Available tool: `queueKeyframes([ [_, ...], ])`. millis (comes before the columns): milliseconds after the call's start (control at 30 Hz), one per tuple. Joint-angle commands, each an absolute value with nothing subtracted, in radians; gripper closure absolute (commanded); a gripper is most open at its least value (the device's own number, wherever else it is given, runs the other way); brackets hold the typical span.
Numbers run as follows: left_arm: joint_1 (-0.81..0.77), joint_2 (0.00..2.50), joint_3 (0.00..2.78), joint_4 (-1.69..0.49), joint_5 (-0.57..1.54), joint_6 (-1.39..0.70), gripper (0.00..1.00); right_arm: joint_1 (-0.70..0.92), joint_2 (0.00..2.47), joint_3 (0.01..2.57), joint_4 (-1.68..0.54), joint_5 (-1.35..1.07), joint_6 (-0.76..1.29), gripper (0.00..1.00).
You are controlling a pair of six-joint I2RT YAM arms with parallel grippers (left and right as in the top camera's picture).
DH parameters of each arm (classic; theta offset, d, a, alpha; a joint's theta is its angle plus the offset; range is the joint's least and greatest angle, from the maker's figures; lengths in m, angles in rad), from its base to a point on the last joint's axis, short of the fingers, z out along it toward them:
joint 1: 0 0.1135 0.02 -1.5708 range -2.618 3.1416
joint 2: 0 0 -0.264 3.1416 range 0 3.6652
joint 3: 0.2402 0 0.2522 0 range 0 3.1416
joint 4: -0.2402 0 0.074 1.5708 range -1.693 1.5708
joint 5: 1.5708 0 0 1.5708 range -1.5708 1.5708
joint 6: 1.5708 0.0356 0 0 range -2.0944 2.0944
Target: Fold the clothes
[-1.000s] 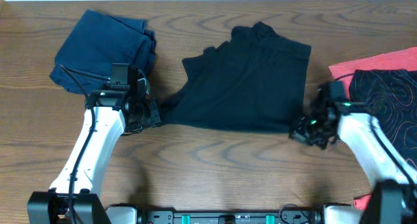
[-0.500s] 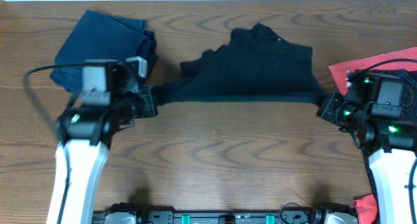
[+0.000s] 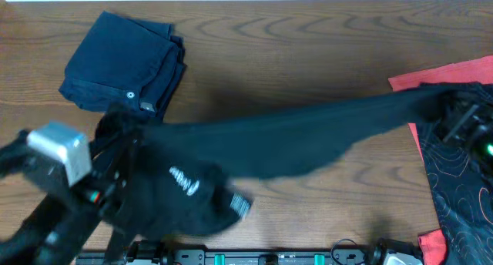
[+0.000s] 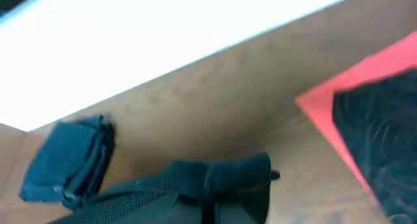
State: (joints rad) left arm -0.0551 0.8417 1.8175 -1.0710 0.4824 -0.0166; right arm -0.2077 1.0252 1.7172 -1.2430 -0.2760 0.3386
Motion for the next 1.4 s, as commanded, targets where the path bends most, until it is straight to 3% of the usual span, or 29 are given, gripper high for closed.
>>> queueKeyframes([
  [0,-0.052,0.86,1.853,-1.073,0.413,0.042,0.94,-0.229,1.023,1.809,-1.271,-0.213,0.32,0.99],
  [267,-0.052,1.065,1.852,-1.109,0.32,0.06,0.94,-0.228,1.113,1.817,-1.251,-0.21,0.32,0.99],
  [433,-0.052,1.337,1.864,-0.952,0.421,0.075,0.94,-0.228,1.288,1.817,-1.068,-0.254,0.311,0.99],
  [567,-0.052,1.5,2.051,-0.824,0.488,0.075,0.94,-0.237,1.379,1.824,-0.804,-0.371,0.26,0.99],
  [700,-0.052,1.565,2.293,-0.849,0.516,0.104,0.94,-0.279,1.391,1.858,-0.734,-0.369,0.268,0.99],
  [1000,-0.052,1.601,2.328,-1.177,0.496,0.212,0.94,-0.35,1.417,1.847,-0.896,-0.321,0.176,0.99],
  [1200,-0.052,1.718,2.194,-1.433,0.445,0.216,0.94,-0.345,1.526,1.804,-1.101,-0.315,0.085,0.99],
  [1367,-0.072,1.81,1.992,-1.493,0.445,0.216,0.94,-0.332,1.617,1.648,-1.192,-0.314,0.018,0.99],
])
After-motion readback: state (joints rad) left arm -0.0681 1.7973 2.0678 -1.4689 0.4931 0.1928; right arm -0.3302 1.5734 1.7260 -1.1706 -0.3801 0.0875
